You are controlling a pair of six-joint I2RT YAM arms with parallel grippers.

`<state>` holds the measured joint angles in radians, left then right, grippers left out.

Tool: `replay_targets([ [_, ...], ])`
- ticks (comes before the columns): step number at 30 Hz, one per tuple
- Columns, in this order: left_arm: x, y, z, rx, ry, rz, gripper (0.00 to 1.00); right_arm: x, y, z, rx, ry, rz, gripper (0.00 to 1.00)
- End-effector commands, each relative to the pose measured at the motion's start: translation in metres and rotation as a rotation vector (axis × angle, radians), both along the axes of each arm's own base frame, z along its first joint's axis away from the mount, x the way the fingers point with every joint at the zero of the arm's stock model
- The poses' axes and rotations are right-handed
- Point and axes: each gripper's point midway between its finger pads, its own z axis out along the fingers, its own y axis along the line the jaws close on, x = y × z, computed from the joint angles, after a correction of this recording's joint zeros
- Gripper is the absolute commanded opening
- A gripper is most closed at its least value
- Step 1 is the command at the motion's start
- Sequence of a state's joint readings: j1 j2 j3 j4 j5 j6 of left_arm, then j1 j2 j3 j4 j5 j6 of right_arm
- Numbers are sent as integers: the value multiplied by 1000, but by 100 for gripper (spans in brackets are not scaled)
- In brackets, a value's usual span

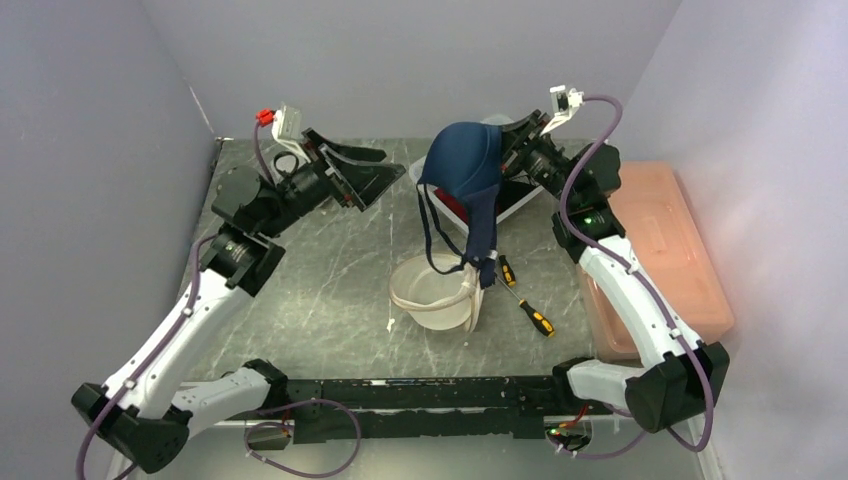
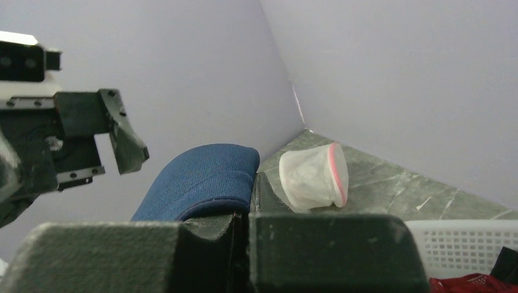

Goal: Unzip the laundry bag and remove the bra
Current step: Adjust the bra.

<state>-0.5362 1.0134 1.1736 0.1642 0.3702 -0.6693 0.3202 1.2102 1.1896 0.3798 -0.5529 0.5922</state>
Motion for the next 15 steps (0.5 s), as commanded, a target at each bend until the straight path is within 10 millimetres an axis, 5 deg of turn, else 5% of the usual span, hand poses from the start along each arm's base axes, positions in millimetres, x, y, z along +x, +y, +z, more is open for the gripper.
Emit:
replay_targets([
  [1,-16,-11,20,-113,51,-218,94,-26,-3,24,8,-198,34,0],
  [15,-1,-39,-1,-125,156,-464,94,-56,4,28,49,-247,166,0],
])
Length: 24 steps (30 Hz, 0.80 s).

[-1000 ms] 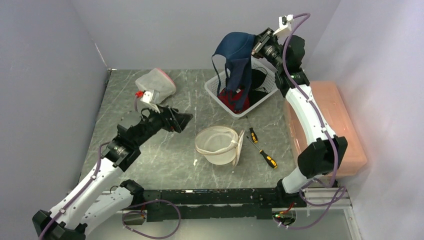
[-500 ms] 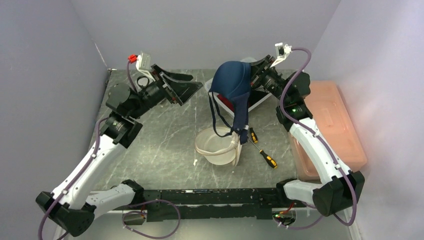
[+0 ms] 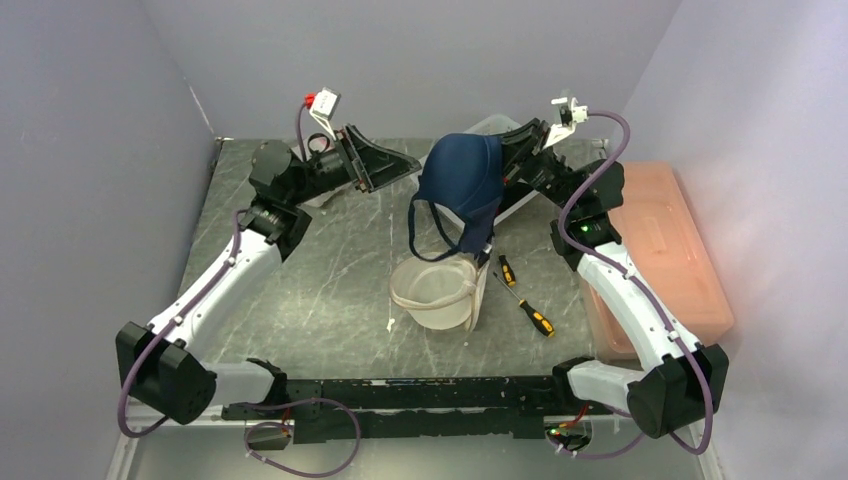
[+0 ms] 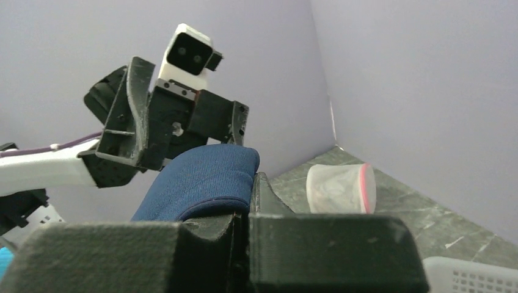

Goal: Unzip the laundry bag and remove the bra
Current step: Adjust the bra.

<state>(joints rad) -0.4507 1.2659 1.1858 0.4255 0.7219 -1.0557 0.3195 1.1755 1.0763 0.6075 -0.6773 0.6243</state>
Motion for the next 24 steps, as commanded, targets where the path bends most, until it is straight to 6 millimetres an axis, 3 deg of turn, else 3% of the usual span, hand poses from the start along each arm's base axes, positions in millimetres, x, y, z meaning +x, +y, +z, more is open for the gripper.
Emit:
replay_targets([
  [1,-24,1,29,-74,-93,-120,91,-25,-3,27,39,-113,46,0],
  [7,-26,-6,24,-103,-55,-221,76,-23,-3,28,47,-109,46,0],
  [17,-30,-10,9,-105,2,-297,74,-15,-2,27,50,-104,32,0],
  [24,-43,-18,6,-99,-3,-361,54,-8,-1,27,86,-89,41,0],
])
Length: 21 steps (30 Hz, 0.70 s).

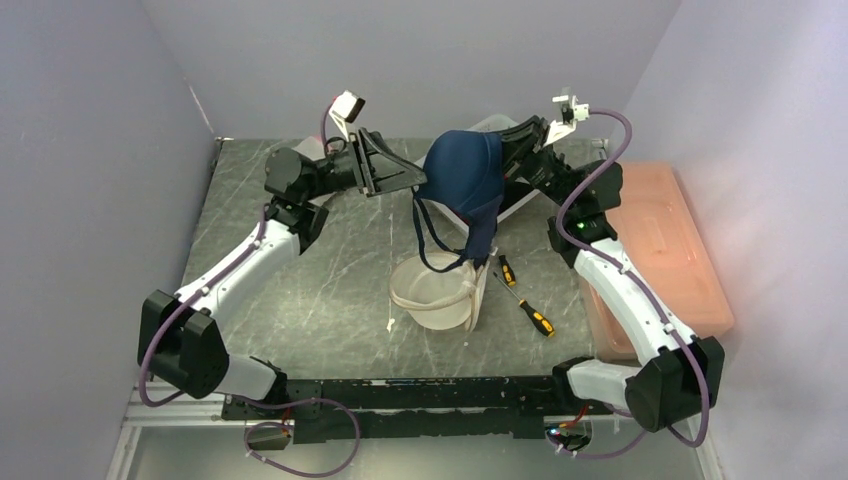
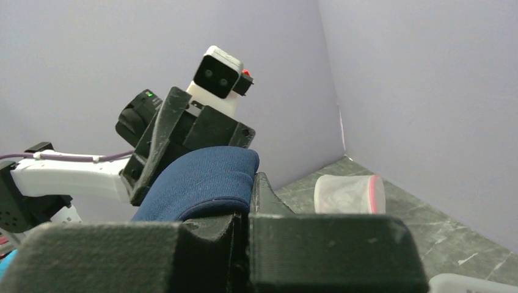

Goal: Unzip the laundry bag and remove the bra
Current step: Adjust the bra.

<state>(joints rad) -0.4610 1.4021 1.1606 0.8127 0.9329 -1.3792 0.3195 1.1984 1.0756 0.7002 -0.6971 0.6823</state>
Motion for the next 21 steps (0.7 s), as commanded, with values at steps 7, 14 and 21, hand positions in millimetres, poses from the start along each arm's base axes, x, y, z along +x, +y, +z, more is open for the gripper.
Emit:
replay_targets([
  [7,-29,-2,11,-13,-80,-87,66,-1,-2,18,46,-64,-5,0],
  [14,-28,-14,-1,30,-58,-101,56,-4,5,16,37,-64,18,0],
  [21,-25,-15,0,35,-75,-89,22,-8,6,11,16,-57,28,0],
])
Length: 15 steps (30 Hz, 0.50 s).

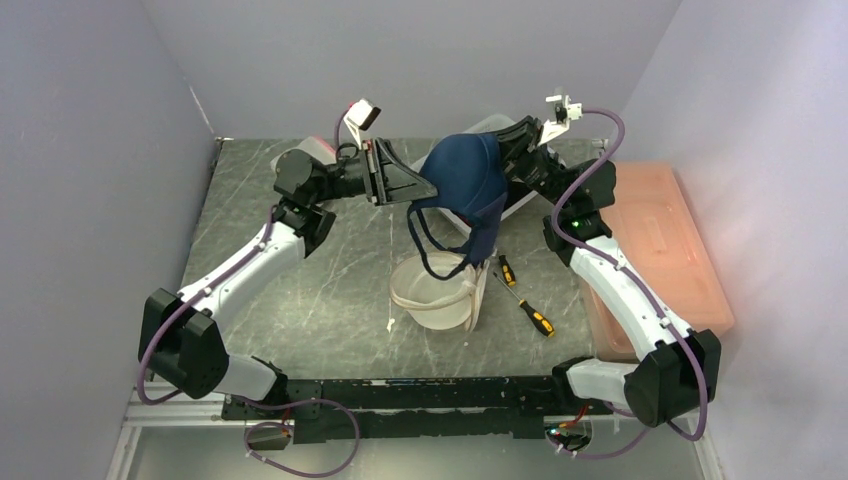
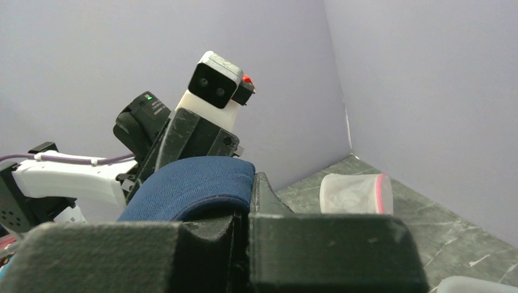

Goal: Unzip the laundry bag and remove the bra
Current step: Adjust the bra.

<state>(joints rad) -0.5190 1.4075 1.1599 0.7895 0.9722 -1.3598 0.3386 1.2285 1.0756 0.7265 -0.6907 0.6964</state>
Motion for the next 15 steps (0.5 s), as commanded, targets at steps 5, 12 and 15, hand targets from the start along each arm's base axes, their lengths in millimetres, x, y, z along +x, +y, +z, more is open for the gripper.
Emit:
replay_targets([
  [5,-6,0,11,12,-105,2,3,-11,-3,12,-8,-61,-9,0],
  [12,0,20,32,56,-194,81,3,-10,-7,-2,-37,14,-39,42],
  [15,-1,26,48,71,-246,113,3,-7,-11,-10,-46,38,-69,46],
])
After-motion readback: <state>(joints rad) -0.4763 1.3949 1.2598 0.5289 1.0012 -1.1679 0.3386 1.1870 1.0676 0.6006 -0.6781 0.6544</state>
